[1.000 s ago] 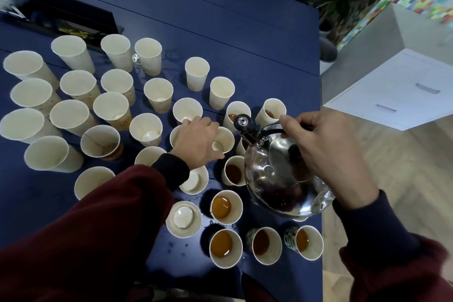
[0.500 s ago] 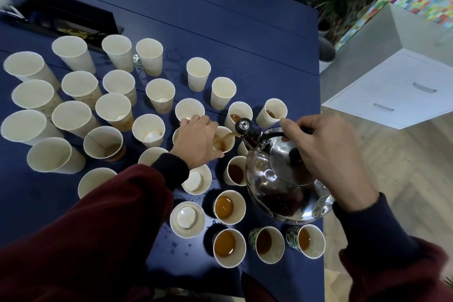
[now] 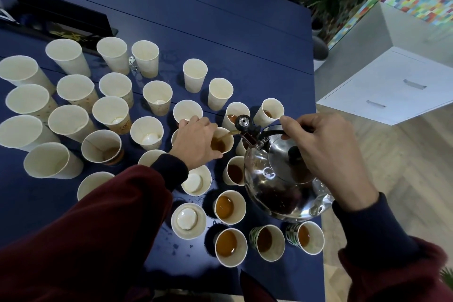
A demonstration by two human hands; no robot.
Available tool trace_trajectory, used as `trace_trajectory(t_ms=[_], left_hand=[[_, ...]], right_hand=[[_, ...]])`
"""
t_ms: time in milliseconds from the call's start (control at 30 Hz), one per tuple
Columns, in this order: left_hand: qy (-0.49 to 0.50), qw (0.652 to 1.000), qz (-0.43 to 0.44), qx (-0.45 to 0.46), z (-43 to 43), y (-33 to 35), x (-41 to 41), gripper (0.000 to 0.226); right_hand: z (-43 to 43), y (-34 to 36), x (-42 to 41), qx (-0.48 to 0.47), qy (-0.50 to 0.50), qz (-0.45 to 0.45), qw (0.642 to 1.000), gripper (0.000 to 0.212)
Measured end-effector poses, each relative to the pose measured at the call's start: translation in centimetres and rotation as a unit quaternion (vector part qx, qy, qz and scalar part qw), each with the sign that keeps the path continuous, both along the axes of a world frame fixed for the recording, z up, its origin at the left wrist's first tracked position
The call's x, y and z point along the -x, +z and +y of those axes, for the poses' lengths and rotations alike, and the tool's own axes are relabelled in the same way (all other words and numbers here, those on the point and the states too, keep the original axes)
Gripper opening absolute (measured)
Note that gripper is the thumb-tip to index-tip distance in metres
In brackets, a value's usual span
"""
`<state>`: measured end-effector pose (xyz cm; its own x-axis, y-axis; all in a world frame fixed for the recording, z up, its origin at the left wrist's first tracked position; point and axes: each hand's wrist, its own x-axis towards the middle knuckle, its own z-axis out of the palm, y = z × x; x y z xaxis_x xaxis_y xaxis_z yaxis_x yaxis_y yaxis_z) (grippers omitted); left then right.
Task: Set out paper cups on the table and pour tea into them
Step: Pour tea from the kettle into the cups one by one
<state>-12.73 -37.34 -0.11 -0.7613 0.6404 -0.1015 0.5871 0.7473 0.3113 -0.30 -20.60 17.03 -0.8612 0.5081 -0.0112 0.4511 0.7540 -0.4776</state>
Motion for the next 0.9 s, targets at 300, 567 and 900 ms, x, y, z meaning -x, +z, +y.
trace_trajectory(t_ms=[300, 567, 900], left_hand=[[0.063, 0.996, -0.014, -0.068, -2.4, 2.1, -1.7, 0.048], [0.062, 0.993, -0.031, -0.091, -6.9, 0.4, -5.7, 0.058], [0.043, 0.999, -0.019, 0.016, -6.9, 0.6, -7.7, 0.075]], right_hand=[[-1.7, 0.6, -1.4, 0.096, -0.032, 0.081, 0.992, 0.046], [-4.4, 1.0, -3.4, 0.097, -0.036, 0.112, 0.988, 0.045], [-6.2, 0.9, -4.8, 0.033, 0.032, 0.036, 0.998, 0.046]])
